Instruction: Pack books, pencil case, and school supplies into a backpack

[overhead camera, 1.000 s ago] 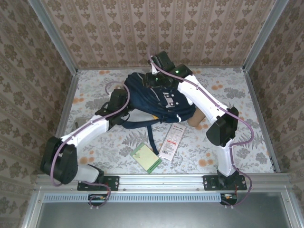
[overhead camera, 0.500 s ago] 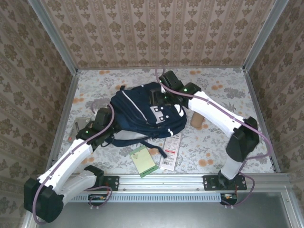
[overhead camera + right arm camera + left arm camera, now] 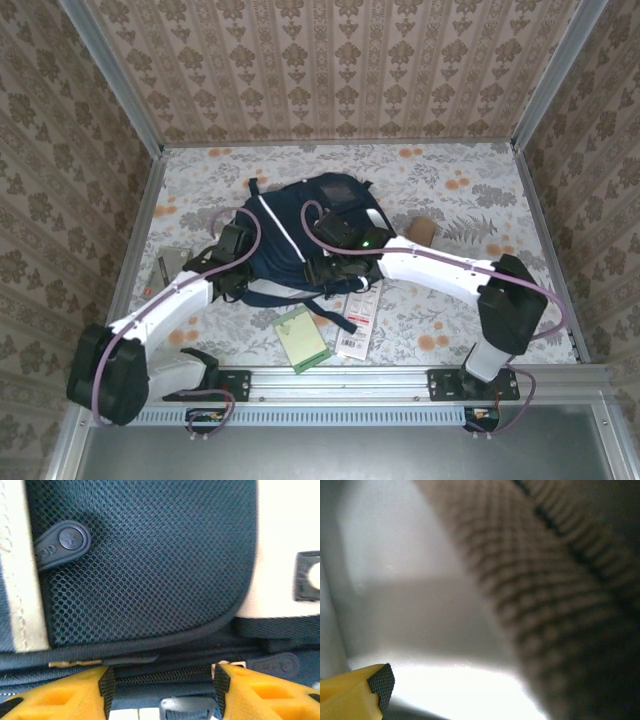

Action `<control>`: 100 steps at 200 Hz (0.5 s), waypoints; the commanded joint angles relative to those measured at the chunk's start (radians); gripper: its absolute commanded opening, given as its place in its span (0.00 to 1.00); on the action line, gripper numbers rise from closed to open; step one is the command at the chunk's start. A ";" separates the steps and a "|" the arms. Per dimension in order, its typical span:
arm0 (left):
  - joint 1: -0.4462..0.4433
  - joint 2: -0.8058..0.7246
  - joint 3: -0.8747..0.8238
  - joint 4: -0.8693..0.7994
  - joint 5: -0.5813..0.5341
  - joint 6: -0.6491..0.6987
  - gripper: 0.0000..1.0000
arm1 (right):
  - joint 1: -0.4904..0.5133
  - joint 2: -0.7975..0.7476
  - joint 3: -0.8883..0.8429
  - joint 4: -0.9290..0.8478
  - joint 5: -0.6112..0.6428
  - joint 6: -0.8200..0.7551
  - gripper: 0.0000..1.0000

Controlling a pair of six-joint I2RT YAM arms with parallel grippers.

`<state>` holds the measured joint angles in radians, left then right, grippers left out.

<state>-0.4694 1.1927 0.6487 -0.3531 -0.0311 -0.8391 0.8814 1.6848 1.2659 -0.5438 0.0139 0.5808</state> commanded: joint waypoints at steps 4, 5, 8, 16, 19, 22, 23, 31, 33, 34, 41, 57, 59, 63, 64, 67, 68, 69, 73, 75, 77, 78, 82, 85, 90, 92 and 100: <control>-0.002 0.106 0.057 0.134 0.048 0.042 0.97 | -0.016 0.093 0.004 0.044 0.005 0.005 0.58; -0.002 0.112 0.059 0.137 0.049 0.043 0.97 | -0.018 0.096 0.006 0.044 0.006 0.004 0.58; -0.002 0.126 0.070 0.144 0.052 0.045 0.96 | -0.023 0.107 0.011 0.042 0.012 0.001 0.58; -0.003 0.176 0.098 0.160 0.060 0.048 0.96 | -0.042 0.136 0.023 0.040 0.026 -0.007 0.58; -0.003 0.193 0.110 0.164 0.063 0.051 0.96 | -0.051 0.145 0.027 0.040 0.031 -0.011 0.59; -0.003 0.212 0.122 0.170 0.068 0.055 0.96 | -0.060 0.154 0.032 0.041 0.033 -0.013 0.58; -0.002 0.219 0.125 0.170 0.068 0.056 0.96 | -0.062 0.157 0.033 0.041 0.033 -0.014 0.58; -0.002 0.266 0.166 0.167 0.072 0.065 0.96 | -0.091 0.179 0.045 0.042 0.036 -0.021 0.58; -0.003 0.276 0.173 0.165 0.072 0.069 0.96 | -0.099 0.183 0.048 0.043 0.036 -0.024 0.59; -0.003 0.282 0.179 0.166 0.073 0.070 0.96 | -0.103 0.186 0.050 0.043 0.036 -0.025 0.58; -0.003 0.323 0.220 0.157 0.078 0.084 0.96 | -0.130 0.199 0.061 0.048 0.035 -0.032 0.59; -0.001 0.399 0.315 0.095 0.076 0.127 0.95 | -0.199 0.245 0.100 0.038 0.027 -0.047 0.59; -0.003 0.408 0.326 0.085 0.075 0.131 0.95 | -0.207 0.252 0.106 0.036 0.027 -0.048 0.59; -0.001 0.420 0.346 0.064 0.072 0.144 0.95 | -0.223 0.263 0.117 0.033 0.025 -0.053 0.59; 0.000 0.423 0.350 0.059 0.071 0.147 0.95 | -0.226 0.266 0.120 0.032 0.024 -0.054 0.59; -0.001 0.432 0.362 0.045 0.069 0.157 0.95 | -0.238 0.273 0.128 0.031 0.022 -0.058 0.59; -0.001 0.434 0.367 0.040 0.068 0.161 0.95 | -0.240 0.274 0.131 0.030 0.022 -0.059 0.59; -0.001 0.436 0.370 0.038 0.068 0.164 0.95 | -0.243 0.278 0.133 0.030 0.021 -0.060 0.59; -0.001 0.445 0.382 0.014 0.062 0.176 0.95 | -0.257 0.289 0.142 0.029 0.021 -0.064 0.59; -0.001 0.449 0.392 0.002 0.060 0.183 0.95 | -0.264 0.293 0.146 0.028 0.021 -0.066 0.59; 0.000 0.454 0.399 -0.009 0.057 0.189 0.95 | -0.270 0.297 0.151 0.026 0.021 -0.069 0.59; 0.000 0.455 0.402 -0.016 0.055 0.192 0.95 | -0.272 0.300 0.153 0.026 0.021 -0.070 0.59; 0.002 0.463 0.414 -0.042 0.048 0.207 0.95 | -0.283 0.309 0.162 0.024 0.023 -0.075 0.59; 0.003 0.467 0.422 -0.060 0.042 0.219 0.96 | -0.290 0.314 0.169 0.022 0.023 -0.080 0.59; 0.005 0.474 0.433 -0.088 0.034 0.239 0.96 | -0.301 0.322 0.178 0.022 0.023 -0.086 0.59; 0.006 0.477 0.437 -0.099 0.028 0.249 0.96 | -0.305 0.326 0.182 0.022 0.023 -0.090 0.59; 0.006 0.485 0.447 -0.144 0.006 0.284 0.96 | -0.321 0.338 0.195 0.021 0.023 -0.098 0.59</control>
<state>-0.4580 1.6733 1.0451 -0.3004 -0.0326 -0.6888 0.6270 1.9331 1.4300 -0.5037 -0.0273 0.5018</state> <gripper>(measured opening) 0.957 0.587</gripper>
